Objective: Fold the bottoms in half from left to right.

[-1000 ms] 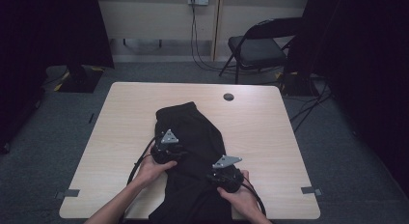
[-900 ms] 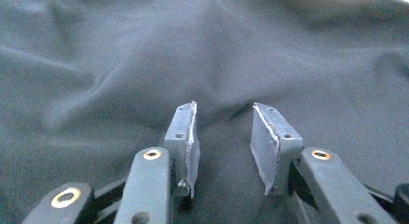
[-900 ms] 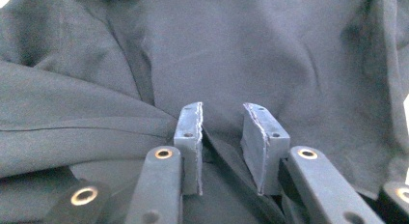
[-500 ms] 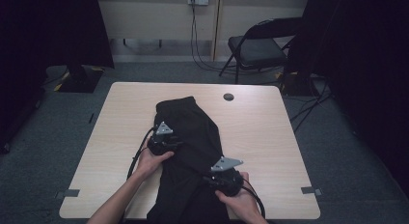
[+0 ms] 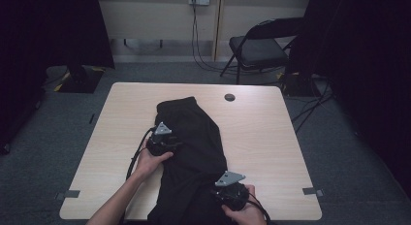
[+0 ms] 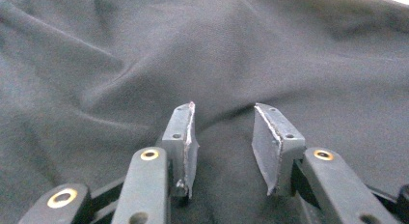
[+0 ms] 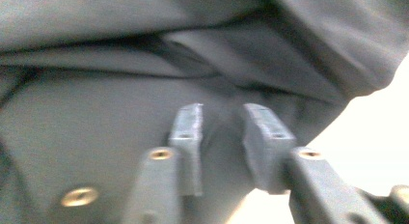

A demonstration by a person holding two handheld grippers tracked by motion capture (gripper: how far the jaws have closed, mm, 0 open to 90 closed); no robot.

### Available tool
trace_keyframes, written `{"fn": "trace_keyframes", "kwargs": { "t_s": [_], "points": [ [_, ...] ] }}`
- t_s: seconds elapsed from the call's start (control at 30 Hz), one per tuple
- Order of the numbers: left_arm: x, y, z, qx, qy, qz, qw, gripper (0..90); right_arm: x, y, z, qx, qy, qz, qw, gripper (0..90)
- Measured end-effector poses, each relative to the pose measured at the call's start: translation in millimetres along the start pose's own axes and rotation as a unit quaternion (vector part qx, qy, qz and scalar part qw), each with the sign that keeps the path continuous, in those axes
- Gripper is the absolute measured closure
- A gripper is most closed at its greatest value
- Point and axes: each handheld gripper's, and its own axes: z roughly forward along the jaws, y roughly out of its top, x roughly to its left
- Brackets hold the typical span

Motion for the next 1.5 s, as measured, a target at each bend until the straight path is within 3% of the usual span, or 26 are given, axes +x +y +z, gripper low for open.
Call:
{"fn": "trace_keyframes", "kwargs": {
  "t_s": [0.1,0.2,0.27,0.33,0.37,0.4,0.43,0.47,0.57,0.63,0.7,0.77,0.83,0.87,0.9,0.93,0.97,1.07,1.17,1.23,1.37,1.43,1.47,1.5],
  "points": [
    [-1.4,-0.1,0.1,0.0,0.003,0.001,1.0,60.4,-7.7,-5.2,-8.1,0.0,-0.01,0.019,0.9998,87.3],
    [-1.4,-0.1,0.1,0.0,0.003,0.001,1.0,60.4,-12.7,-9.4,-19.4,-0.004,-0.022,0.03,0.9993,88.9],
    [-1.2,0.0,0.1,0.001,0.003,0.004,1.0,60.4,-23.7,-22.6,-36.4,-0.004,-0.036,0.056,0.9978,89.0],
    [-1.2,0.0,0.0,0.001,0.003,0.004,1.0,60.4,-26.3,-26.7,-40.3,-0.002,-0.041,0.062,0.9972,89.1],
    [-1.3,0.0,0.0,0.001,0.004,0.004,1.0,60.4,-31.2,-33.6,-46.9,0.003,-0.05,0.079,0.9956,89.1],
    [-1.4,0.1,0.1,0.001,0.004,0.005,1.0,60.4,-39.3,-42.9,-56.4,0.003,-0.062,0.105,0.9926,87.6],
    [-1.4,0.1,0.1,0.001,0.004,0.005,1.0,60.4,-43.5,-47.3,-61.1,0.0,-0.074,0.117,0.9903,80.1],
    [-1.3,0.0,0.1,0.001,0.003,0.004,1.0,60.4,-43.5,-47.3,-61.1,0.0,-0.074,0.117,0.9903,80.1],
    [-1.3,0.1,0.1,0.001,0.003,0.007,1.0,59.5,-51.2,-48.2,-69.5,-0.026,-0.102,0.136,0.9851,65.1],
    [-1.6,0.2,0.3,0.001,0.005,0.009,0.9999,59.0,-51.7,-41.2,-67.0,-0.04,-0.091,0.129,0.9866,64.9],
    [-2.1,0.1,0.5,0.001,0.002,0.008,1.0,58.6,-49.8,-25.5,-56.6,-0.054,-0.075,0.1,0.9907,65.0],
    [-2.5,0.2,0.4,0.002,0.003,0.011,0.9999,57.9,-48.6,8.6,-33.2,-0.071,-0.038,0.075,0.9939,70.6],
    [-2.9,0.1,0.8,0.0,0.001,0.006,1.0,57.7,-48.2,16.8,-27.3,-0.076,-0.033,0.066,0.9943,72.3],
    [-2.9,0.1,0.7,0.0,0.001,0.007,1.0,57.3,-48.4,38.5,-8.7,-0.078,-0.019,0.061,0.9949,72.9],
    [-2.9,0.1,0.7,0.0,0.001,0.007,1.0,57.2,-48.4,38.5,-8.7,-0.078,-0.019,0.061,0.9949,72.9],
    [-3.4,0.1,0.6,0.001,0.004,0.01,0.9999,57.0,-44.3,52.2,9.1,-0.063,0.01,0.051,0.9967,69.7],
    [-3.8,-0.1,0.9,0.0,0.004,0.009,0.9999,56.9,-40.7,55.3,15.4,-0.056,0.013,0.039,0.9976,68.0],
    [-3.7,-0.1,0.9,-0.001,0.004,0.009,1.0,56.9,-29.1,56.6,31.5,-0.028,0.034,0.015,0.9989,64.3],
    [-3.8,0.1,1.3,-0.003,0.008,0.008,0.9999,56.3,-22.9,52.7,29.8,-0.022,0.051,0.004,0.9984,61.6],
    [-2.8,0.4,1.0,0.0,0.01,0.01,0.9999,56.2,-18.6,43.9,23.1,-0.007,0.05,-0.015,0.9986,62.1],
    [-2.8,0.5,0.9,0.002,0.012,0.013,0.9998,55.5,-23.3,24.3,20.9,0.01,0.045,-0.009,0.9989,61.0],
    [-2.7,0.6,1.0,0.002,0.012,0.013,0.9998,55.4,-25.3,19.3,16.3,0.005,0.043,0.001,0.9991,54.4],
    [-2.7,0.6,1.1,0.002,0.013,0.013,0.9998,55.1,-21.7,21.2,9.2,-0.01,0.046,0.007,0.9988,49.8],
    [-2.8,0.7,1.3,0.002,0.013,0.013,0.9998,55.1,-21.7,21.2,9.2,-0.01,0.046,0.007,0.9988,49.8]
  ]
}}
